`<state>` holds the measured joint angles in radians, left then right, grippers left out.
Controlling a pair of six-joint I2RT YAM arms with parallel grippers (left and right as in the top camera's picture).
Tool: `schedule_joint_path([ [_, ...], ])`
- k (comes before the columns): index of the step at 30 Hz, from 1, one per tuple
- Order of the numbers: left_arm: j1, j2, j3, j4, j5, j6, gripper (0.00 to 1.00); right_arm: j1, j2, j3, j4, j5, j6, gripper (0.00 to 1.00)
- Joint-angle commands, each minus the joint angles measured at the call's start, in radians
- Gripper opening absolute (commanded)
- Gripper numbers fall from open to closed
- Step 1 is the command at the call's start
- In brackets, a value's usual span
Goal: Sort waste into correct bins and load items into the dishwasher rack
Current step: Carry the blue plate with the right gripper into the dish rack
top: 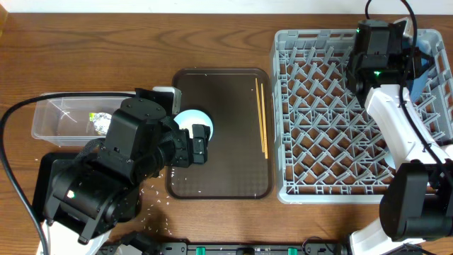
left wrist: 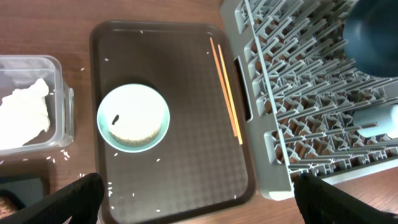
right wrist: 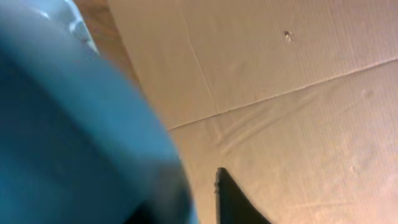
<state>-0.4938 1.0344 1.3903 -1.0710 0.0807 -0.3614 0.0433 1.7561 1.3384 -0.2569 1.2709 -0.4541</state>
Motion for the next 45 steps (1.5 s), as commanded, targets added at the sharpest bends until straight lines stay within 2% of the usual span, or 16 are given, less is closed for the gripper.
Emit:
schedule_joint_path([
  [1, 0.003, 0.004, 0.013, -0.010, 0.009, 0.010, 0.98, 0.035, -0.004, 0.006, -0.032, -0.074, -0.071, 0.33],
  [5, 0.003, 0.004, 0.013, -0.026, 0.009, 0.010, 0.98, 0.058, -0.004, 0.006, -0.076, -0.112, -0.078, 0.46],
  [12, 0.003, 0.004, 0.013, -0.039, 0.009, 0.010, 0.98, 0.109, -0.004, 0.006, -0.081, -0.074, -0.080, 0.78],
  [17, 0.003, 0.004, 0.013, -0.040, 0.009, 0.010, 0.98, 0.168, -0.004, 0.006, -0.143, -0.216, -0.147, 0.82],
  [23, 0.003, 0.004, 0.013, -0.040, 0.009, 0.010, 0.98, 0.225, -0.011, 0.006, -0.164, -0.271, -0.022, 0.93],
  [28, 0.003, 0.004, 0.013, -0.039, 0.009, 0.010, 0.98, 0.303, -0.080, 0.009, -0.291, -0.472, 0.106, 0.98],
  [33, 0.004, 0.011, 0.013, -0.042, -0.033, 0.009, 0.98, 0.345, -0.191, 0.011, -0.485, -0.891, 0.315, 0.99],
  [36, 0.004, 0.037, 0.008, -0.050, -0.038, 0.010, 0.98, 0.343, -0.245, 0.011, -0.566, -1.079, 0.444, 0.95],
  [39, 0.004, 0.072, 0.007, -0.071, -0.045, 0.010, 0.98, 0.340, -0.286, 0.011, -0.609, -1.151, 0.507, 0.93],
  [45, 0.004, 0.137, 0.007, -0.097, -0.048, 0.010, 0.98, 0.341, -0.327, 0.011, -0.673, -1.175, 0.536, 0.90],
])
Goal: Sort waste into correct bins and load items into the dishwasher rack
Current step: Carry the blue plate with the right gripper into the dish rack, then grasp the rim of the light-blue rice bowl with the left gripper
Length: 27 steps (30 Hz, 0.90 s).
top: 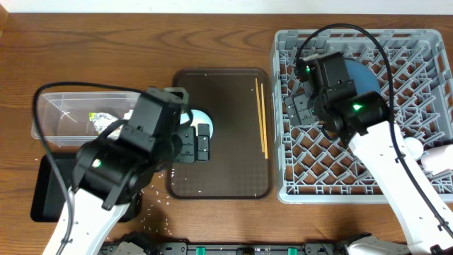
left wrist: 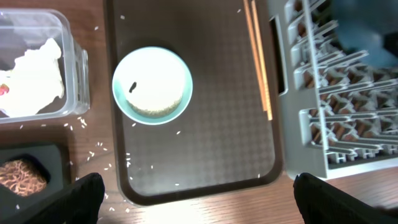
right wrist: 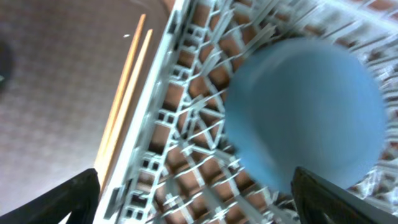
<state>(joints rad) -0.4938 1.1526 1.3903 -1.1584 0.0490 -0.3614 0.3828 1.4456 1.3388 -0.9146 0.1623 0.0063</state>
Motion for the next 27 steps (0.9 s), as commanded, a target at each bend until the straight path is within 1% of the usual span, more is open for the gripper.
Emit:
schedule_joint_path([
  [1, 0.004, 0.027, 0.007, -0.011, -0.017, 0.010, 0.98, 0.001, -0.017, 0.011, -0.028, -0.066, 0.111, 0.89],
  [4, 0.004, 0.037, 0.007, -0.017, -0.051, 0.009, 0.98, -0.003, -0.017, 0.011, -0.046, -0.077, 0.222, 0.92],
  [5, 0.004, 0.037, 0.007, -0.021, -0.076, 0.009, 0.98, -0.007, -0.017, 0.011, -0.045, -0.105, 0.245, 0.96],
  [6, 0.004, 0.036, 0.007, -0.024, -0.099, 0.002, 0.98, -0.011, -0.018, 0.011, -0.042, -0.141, 0.251, 0.99],
  [8, 0.007, 0.037, 0.007, -0.040, -0.142, -0.022, 0.98, -0.022, -0.018, 0.011, -0.039, -0.231, 0.252, 0.99],
  [12, 0.036, 0.059, -0.002, -0.100, -0.216, -0.113, 0.98, -0.024, -0.015, 0.008, -0.014, -0.407, 0.293, 0.95],
  [15, 0.065, 0.074, -0.032, -0.105, -0.214, -0.149, 0.99, 0.002, -0.006, 0.007, -0.013, -0.398, 0.293, 0.88],
  [16, 0.076, 0.081, -0.048, -0.112, -0.214, -0.159, 0.94, 0.012, -0.002, 0.007, -0.010, -0.395, 0.297, 0.84],
  [18, 0.091, 0.091, -0.064, -0.133, -0.214, -0.180, 0.84, 0.027, 0.007, 0.007, -0.001, -0.396, 0.333, 0.80],
  [19, 0.098, 0.096, -0.068, -0.150, -0.214, -0.184, 0.74, 0.039, 0.013, 0.007, 0.003, -0.395, 0.359, 0.78],
  [20, 0.104, 0.098, -0.069, -0.165, -0.214, -0.188, 0.63, 0.051, 0.021, 0.007, 0.009, -0.395, 0.372, 0.73],
  [21, 0.109, 0.096, -0.069, -0.180, -0.214, -0.192, 0.58, 0.069, 0.032, 0.006, 0.019, -0.395, 0.383, 0.67],
  [22, 0.112, 0.088, -0.069, -0.188, -0.215, -0.191, 0.57, 0.080, 0.040, 0.006, 0.027, -0.395, 0.391, 0.64],
  [24, 0.114, 0.058, -0.069, -0.191, -0.215, -0.191, 0.58, 0.121, 0.072, 0.006, 0.056, -0.395, 0.398, 0.63],
  [25, 0.114, 0.040, -0.069, -0.188, -0.214, -0.200, 0.66, 0.142, 0.089, 0.006, 0.071, -0.394, 0.397, 0.63],
  [26, 0.114, 0.022, -0.069, -0.181, -0.204, -0.209, 0.77, 0.161, 0.106, 0.006, 0.079, -0.377, 0.397, 0.63],
  [27, 0.114, 0.005, -0.069, -0.164, -0.169, -0.207, 0.79, 0.176, 0.119, 0.006, 0.081, -0.340, 0.406, 0.68],
])
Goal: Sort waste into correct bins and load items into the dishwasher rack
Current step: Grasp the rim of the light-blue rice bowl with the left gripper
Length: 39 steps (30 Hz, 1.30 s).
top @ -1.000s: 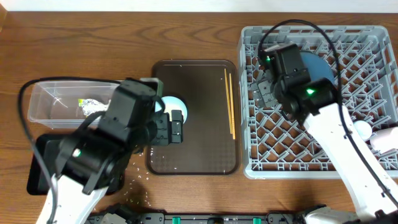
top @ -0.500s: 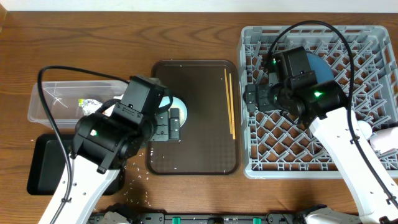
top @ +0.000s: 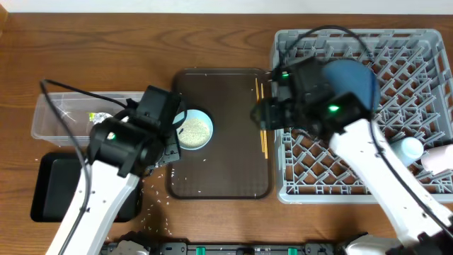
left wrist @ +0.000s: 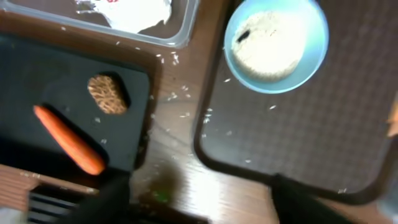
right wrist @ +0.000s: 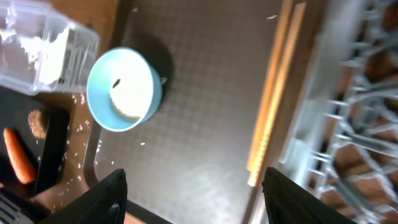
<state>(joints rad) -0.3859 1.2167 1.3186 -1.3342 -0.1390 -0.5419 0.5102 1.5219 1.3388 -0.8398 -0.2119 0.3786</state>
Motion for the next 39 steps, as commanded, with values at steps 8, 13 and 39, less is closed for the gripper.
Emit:
schedule_joint_path([
  [8, 0.005, -0.044, 0.000, 0.028, 0.069, 0.043, 0.77, 0.041, 0.046, 0.007, 0.107, 0.017, 0.037, 0.71],
  [13, 0.005, -0.017, -0.024, 0.078, 0.083, 0.051, 0.77, 0.002, 0.015, 0.008, 0.036, 0.100, 0.036, 0.74],
  [39, -0.098, 0.570, -0.174, 0.687, 0.255, 0.283, 0.48, -0.255, -0.240, 0.006, -0.211, 0.100, 0.024, 0.85],
])
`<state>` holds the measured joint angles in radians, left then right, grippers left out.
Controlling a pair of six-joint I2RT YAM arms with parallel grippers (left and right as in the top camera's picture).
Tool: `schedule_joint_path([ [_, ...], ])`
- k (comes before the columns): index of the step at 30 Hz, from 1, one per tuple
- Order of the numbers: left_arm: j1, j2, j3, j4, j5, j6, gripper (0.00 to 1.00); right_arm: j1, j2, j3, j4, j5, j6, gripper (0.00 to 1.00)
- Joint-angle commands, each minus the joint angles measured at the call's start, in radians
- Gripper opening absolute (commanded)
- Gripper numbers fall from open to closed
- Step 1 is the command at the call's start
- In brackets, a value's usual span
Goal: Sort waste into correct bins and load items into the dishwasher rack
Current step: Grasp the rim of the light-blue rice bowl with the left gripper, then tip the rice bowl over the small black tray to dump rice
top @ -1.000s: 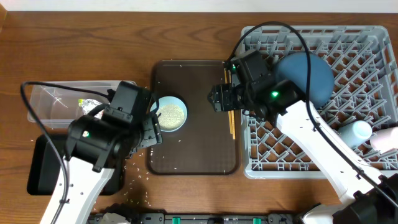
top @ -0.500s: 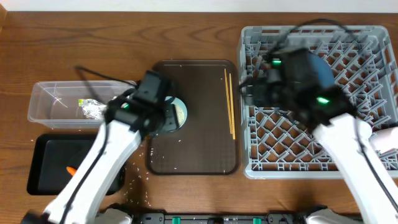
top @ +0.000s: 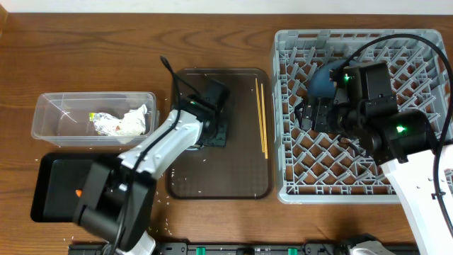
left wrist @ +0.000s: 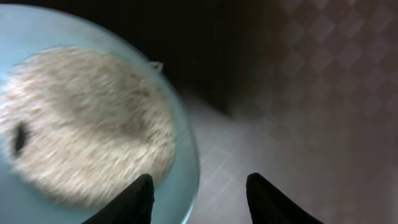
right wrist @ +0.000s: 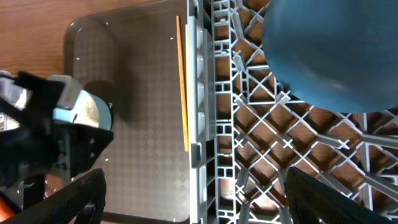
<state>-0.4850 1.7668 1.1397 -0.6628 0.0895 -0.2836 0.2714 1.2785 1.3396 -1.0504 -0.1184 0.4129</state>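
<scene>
A light blue bowl of rice (left wrist: pixel 87 130) stands on the dark brown tray (top: pixel 241 177); in the overhead view my left arm hides it. My left gripper (left wrist: pixel 199 199) is open and low over the bowl, one finger over the rice, the other over the tray, with the right rim between them. Two wooden chopsticks (top: pixel 262 117) lie along the tray's right side. A dark blue bowl (top: pixel 325 78) rests in the grey dishwasher rack (top: pixel 368 177). My right gripper (right wrist: pixel 199 199) hangs open and empty above the rack's left edge.
A clear container (top: pixel 92 117) with crumpled waste stands left of the tray. A black bin (top: pixel 53 188) with an orange piece sits at the front left. Rice grains are scattered on the table by the tray's left edge.
My left gripper was high over the tray's left edge and the black bin; it is now low at the rice bowl, astride its rim. My right gripper has moved from over the chopsticks back over the rack.
First my right gripper was at the rack's far right corner with the blue bowl close against its camera. Then that bowl lay in the rack and the gripper was open over the rack's left part. It then hung over the chopsticks, and now my left gripper straddles the rice bowl's rim.
</scene>
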Motion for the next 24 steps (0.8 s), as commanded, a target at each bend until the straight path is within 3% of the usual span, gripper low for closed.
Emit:
schedule_joint_path([
  [1, 0.001, 0.033, 0.005, 0.027, 0.026, 0.025, 0.48, -0.016, 0.003, 0.006, 0.000, 0.007, -0.010, 0.85],
  [7, 0.001, 0.103, 0.005, 0.075, 0.025, 0.025, 0.31, -0.016, 0.003, 0.006, -0.014, 0.006, -0.010, 0.85],
  [12, 0.001, 0.137, 0.005, 0.077, 0.011, 0.025, 0.06, -0.016, 0.003, 0.006, -0.027, 0.006, -0.010, 0.84],
  [24, 0.001, -0.024, 0.033, -0.099, 0.011, -0.023, 0.06, -0.016, 0.003, 0.006, -0.031, 0.007, -0.010, 0.84],
])
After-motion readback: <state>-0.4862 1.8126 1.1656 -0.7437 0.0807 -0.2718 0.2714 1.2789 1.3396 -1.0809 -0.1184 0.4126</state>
